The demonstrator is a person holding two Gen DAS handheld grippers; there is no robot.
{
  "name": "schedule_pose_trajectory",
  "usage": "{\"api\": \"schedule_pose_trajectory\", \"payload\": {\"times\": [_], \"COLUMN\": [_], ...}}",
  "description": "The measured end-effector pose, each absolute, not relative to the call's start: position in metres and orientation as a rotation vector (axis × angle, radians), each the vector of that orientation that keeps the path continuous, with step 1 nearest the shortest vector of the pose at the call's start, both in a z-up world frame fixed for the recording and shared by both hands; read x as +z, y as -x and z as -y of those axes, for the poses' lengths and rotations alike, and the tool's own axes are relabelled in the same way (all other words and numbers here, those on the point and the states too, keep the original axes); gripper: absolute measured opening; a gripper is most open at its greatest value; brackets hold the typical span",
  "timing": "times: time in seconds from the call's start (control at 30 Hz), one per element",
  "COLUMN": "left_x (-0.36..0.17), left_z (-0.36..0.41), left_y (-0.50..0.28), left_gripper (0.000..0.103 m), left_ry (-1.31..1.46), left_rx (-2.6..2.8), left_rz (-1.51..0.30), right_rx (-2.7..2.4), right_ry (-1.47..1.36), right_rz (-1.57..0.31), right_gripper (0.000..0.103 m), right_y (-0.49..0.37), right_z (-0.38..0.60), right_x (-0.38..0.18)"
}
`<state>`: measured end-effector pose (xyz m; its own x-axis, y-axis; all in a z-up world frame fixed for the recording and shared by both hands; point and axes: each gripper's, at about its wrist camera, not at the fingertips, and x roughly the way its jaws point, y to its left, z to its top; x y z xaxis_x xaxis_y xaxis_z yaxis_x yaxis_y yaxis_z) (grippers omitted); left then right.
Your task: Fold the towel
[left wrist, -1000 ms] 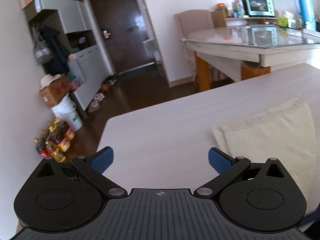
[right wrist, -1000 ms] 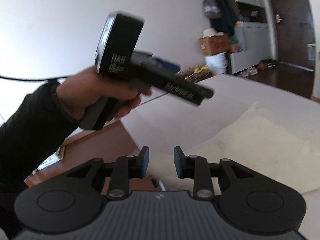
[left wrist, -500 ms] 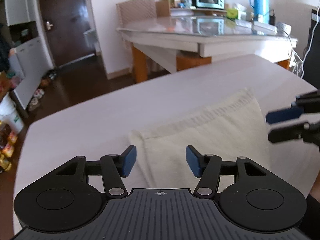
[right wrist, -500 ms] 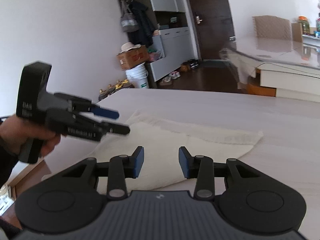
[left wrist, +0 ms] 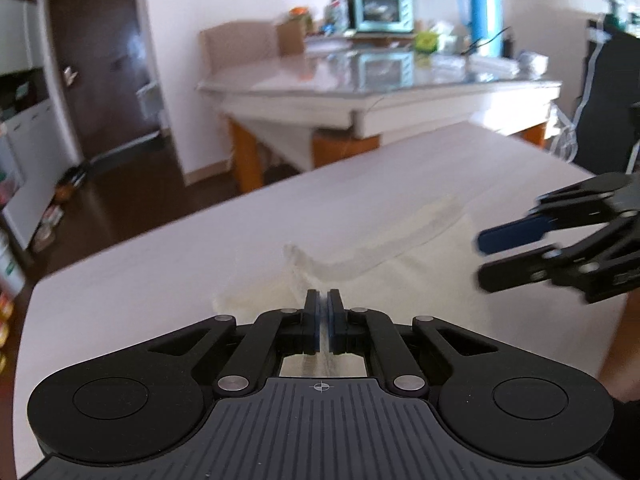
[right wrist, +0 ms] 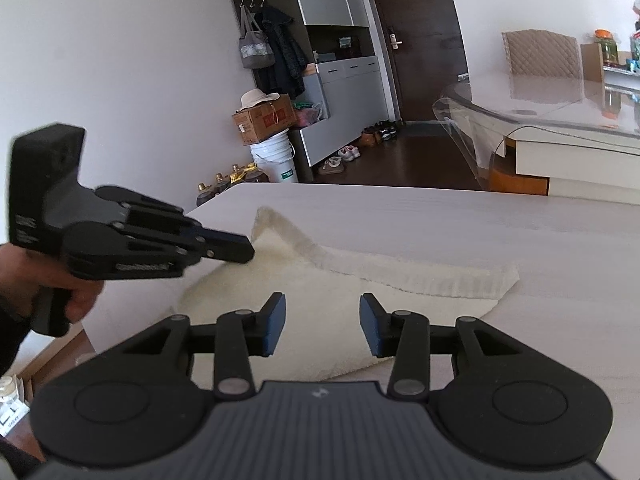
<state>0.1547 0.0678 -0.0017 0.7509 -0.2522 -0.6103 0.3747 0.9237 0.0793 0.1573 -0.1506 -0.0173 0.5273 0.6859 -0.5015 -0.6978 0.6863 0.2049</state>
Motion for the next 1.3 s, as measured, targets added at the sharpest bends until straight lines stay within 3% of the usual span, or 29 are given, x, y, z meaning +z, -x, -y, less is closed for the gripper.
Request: {"api": "schedule_pose_trajectory", "payload": {"times": [0.23,0.57,0.73,0.8,0.9,1.07,1.3], "left_x": [-0.004,-0.016,-0.018,-0.018,-0.018,-0.016,-0.011], "left_z": [-0.036,-0.022,-0.025,-0.027,-0.029,-0.035,-0.057], "left_y": [-0.129,-0.103,-0.090,-0.086,-0.077,-0.065,-0.047], "left_gripper": [0.004,0.004,0.008,0.010,0.025,0.029,0.034], "left_ry": [-0.301,-0.375,-0.393,-0.398,-0.410,-0.422,-0.421], "left_rx": [-0.518,-0.644,-0.688,-0.701,-0.706,-0.688,-0.592], "left_rz": [-0.636,-0.632,-0.630,-0.631,-0.630,-0.622,-0.629], "right_rx": [0.897,1.033,1.091,1.098,1.112,1.132,1.126], "right_ry": [0.278,0.676,0.697,0.699,0.681,0.659,0.700], "right_rz": [-0.484,-0.372,-0.392,-0.403,-0.409,-0.418,-0.413], "right_gripper": [0.056,0.057,0.042,0.042,0.040,0.033,0.034], "right_y": [-0.132,-0.088,-0.077,-0.073,-0.067,-0.062,-0.055], "right_z": [0.142,0.123,0.123,0.124,0.128,0.134,0.136], "right_x": [-0.012,-0.020,-0.017,-0.016,-0.011,-0.007,-0.011]}}
